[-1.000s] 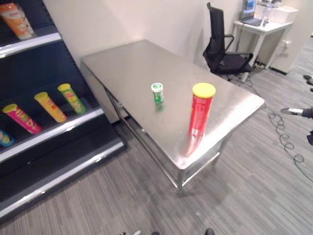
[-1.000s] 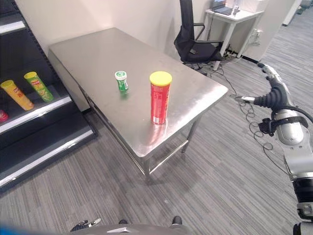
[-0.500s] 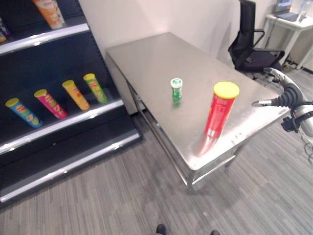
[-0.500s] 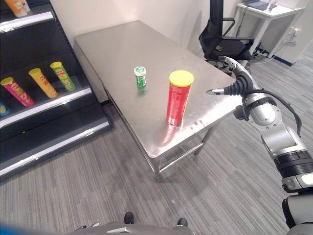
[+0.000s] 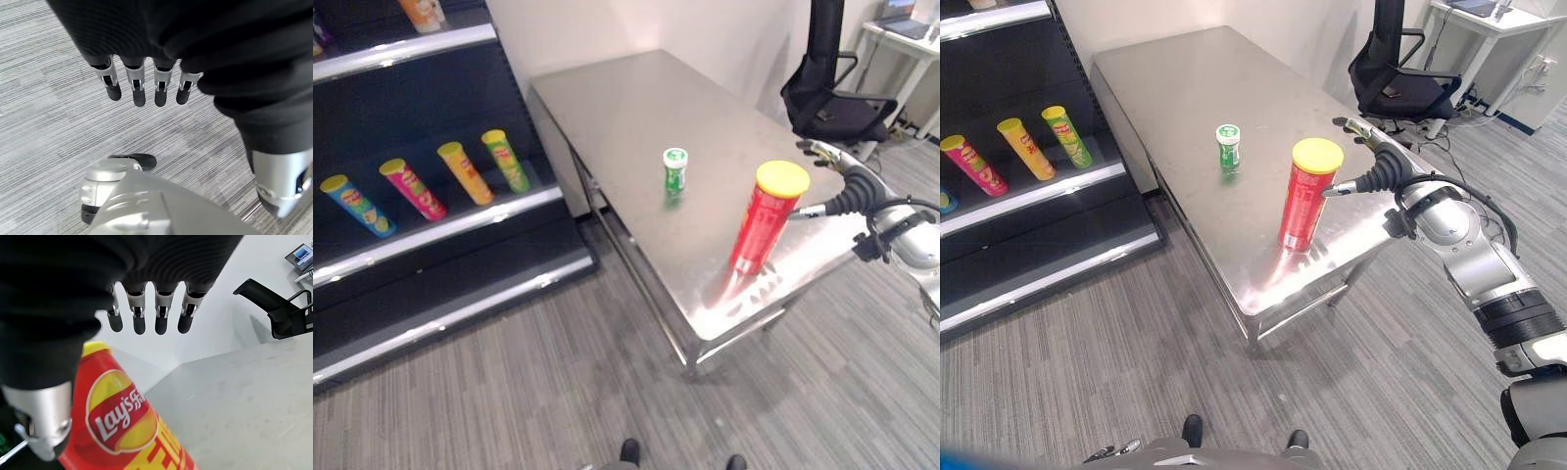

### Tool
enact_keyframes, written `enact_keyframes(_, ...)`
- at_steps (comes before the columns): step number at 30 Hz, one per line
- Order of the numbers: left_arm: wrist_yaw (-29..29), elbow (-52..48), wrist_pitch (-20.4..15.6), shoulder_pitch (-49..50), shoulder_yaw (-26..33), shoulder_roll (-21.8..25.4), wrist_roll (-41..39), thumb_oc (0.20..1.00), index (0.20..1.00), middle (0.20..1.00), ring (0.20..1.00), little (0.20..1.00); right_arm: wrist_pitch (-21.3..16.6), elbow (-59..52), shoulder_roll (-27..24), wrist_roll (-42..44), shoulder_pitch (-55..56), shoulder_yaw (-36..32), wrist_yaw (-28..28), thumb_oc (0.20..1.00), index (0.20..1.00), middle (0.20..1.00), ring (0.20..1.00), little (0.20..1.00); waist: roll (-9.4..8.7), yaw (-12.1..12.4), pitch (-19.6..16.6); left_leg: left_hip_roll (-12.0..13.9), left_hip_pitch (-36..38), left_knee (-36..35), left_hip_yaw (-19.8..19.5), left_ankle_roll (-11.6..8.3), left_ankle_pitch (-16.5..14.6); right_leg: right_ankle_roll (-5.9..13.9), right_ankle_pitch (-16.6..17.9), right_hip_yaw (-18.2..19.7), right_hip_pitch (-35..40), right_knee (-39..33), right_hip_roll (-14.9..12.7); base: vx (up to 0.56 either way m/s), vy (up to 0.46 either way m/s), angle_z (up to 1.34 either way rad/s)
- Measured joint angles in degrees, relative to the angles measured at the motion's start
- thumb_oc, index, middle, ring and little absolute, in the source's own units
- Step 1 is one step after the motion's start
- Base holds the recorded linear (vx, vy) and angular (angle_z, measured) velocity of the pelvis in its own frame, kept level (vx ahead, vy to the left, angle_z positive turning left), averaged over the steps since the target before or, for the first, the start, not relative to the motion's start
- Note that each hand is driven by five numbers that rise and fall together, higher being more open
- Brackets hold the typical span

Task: Put the goods on the table back onto the shelves and tidy them up.

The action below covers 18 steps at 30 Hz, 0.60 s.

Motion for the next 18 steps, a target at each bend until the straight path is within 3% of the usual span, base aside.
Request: enact_keyframes(18,0.34,0.45,0.01,0.03,0.0,0.0,-0.01,1.0,1.0,1.0,1.0,1.0,-0.43,-0.69,0.15,3.79,-1.77,5.54,2.13,1.0,1.0,1.0,1.0,1.0,-0.48,0.84,-0.38,0.01,0.13,0.0,-0.01,0.0,0.01,-0.04,0.01,0.0,0.15,0.15,0.01,0.0,0.0,0.0)
